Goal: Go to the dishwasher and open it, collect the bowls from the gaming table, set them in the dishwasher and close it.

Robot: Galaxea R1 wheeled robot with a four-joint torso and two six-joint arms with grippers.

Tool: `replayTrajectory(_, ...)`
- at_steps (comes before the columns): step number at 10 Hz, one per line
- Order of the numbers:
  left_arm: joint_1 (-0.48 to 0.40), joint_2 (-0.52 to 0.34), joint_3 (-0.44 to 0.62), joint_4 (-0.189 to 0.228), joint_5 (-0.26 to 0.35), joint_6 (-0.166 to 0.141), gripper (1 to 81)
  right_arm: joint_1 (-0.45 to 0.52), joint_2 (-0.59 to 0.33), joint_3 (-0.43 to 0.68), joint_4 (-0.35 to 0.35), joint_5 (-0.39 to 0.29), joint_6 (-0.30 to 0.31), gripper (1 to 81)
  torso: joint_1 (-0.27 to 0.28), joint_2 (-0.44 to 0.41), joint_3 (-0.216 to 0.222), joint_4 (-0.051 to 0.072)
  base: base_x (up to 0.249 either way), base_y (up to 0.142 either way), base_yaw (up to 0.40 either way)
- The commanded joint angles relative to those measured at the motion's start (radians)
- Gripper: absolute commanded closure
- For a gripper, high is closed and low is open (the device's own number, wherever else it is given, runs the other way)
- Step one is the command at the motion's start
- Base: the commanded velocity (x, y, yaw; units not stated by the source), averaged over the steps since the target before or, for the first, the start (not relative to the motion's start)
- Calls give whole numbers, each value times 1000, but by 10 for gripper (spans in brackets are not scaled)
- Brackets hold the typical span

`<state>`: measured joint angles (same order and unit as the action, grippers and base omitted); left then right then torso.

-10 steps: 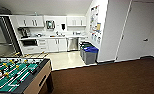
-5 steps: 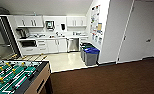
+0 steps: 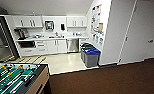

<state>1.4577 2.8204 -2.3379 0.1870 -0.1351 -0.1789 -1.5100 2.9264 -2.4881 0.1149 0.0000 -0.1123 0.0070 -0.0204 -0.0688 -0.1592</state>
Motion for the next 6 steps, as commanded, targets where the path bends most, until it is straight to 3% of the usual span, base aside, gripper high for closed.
replayTrajectory(1, -46, -10, 15, 3, 38, 3, 10, 44, -5, 8, -1, -60, -3, 10, 0, 0, 0, 0, 181, 0, 0)
replayTrajectory(6, -46, -10, 15, 3, 38, 3, 10, 46, -4, 5, -1, -60, -3, 10, 0, 0, 0, 0, 182, 0, 0)
